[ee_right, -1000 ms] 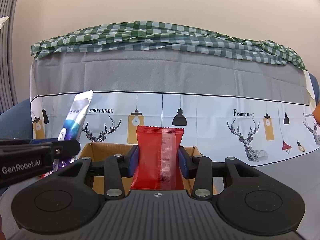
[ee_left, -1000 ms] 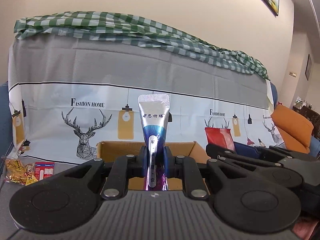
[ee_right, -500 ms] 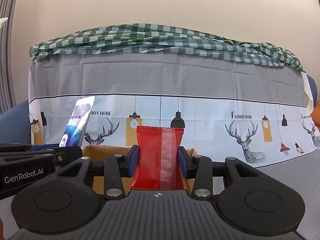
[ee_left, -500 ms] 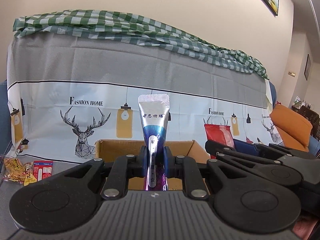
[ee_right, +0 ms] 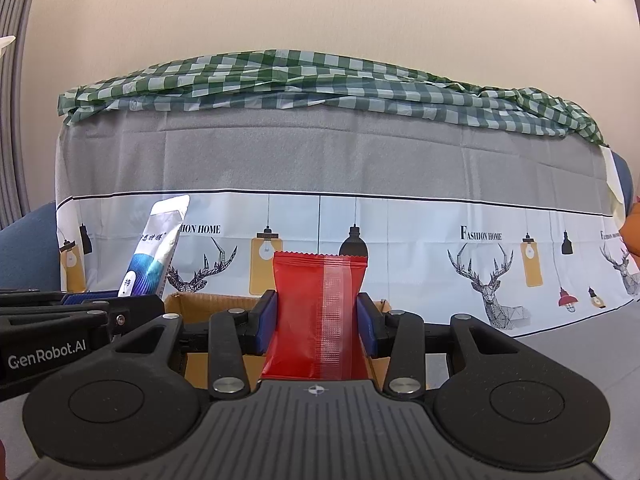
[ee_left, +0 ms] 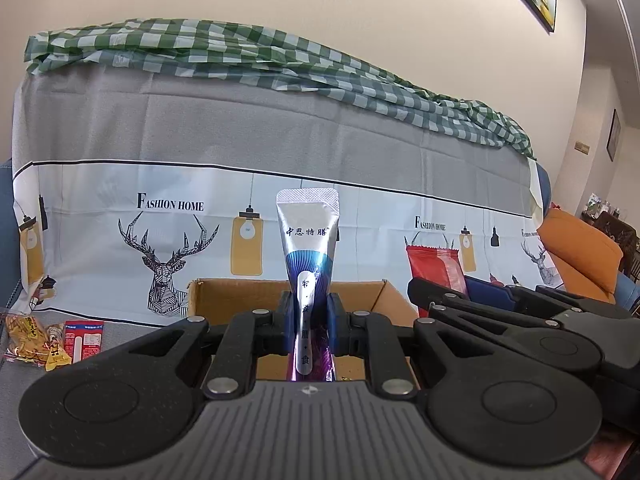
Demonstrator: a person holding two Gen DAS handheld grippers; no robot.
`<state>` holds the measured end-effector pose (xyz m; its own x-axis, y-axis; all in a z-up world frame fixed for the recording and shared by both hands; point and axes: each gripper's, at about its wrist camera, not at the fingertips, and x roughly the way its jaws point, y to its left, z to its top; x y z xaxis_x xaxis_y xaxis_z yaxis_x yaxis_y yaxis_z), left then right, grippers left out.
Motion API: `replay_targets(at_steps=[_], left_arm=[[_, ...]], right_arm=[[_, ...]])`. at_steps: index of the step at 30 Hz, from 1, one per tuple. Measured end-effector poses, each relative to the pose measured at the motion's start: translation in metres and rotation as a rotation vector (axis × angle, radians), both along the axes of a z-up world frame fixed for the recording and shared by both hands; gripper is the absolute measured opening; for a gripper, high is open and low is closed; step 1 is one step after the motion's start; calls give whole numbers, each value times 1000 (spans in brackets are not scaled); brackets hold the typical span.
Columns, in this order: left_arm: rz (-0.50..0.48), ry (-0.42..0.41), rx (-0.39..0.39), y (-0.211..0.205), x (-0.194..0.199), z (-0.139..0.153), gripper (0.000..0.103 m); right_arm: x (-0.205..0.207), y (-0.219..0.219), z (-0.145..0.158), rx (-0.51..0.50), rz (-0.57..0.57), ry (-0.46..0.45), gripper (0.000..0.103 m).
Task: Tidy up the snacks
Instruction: 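Lower both snacks into the box and open both tools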
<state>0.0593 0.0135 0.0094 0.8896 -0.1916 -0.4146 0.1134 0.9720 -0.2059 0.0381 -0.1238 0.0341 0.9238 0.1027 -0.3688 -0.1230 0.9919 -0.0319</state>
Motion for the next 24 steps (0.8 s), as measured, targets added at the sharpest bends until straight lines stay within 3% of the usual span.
replay_targets(at_steps=[14,17,21,24], left_arm=[[-16,-3,-4,-3,0,0,17],[-51,-16,-6,-7,-3,2,23],[-43,-24,-15,-6,-4,3,35],[-35,-21,-21,-2,-3,3,35]], right_arm=[[0,0,1,0,-1,-4,43],[1,1,-1,-10,3,7,45],[4,0,-2,-19,-37,13,65],[5,-2,-2,-12,-59,15,71]])
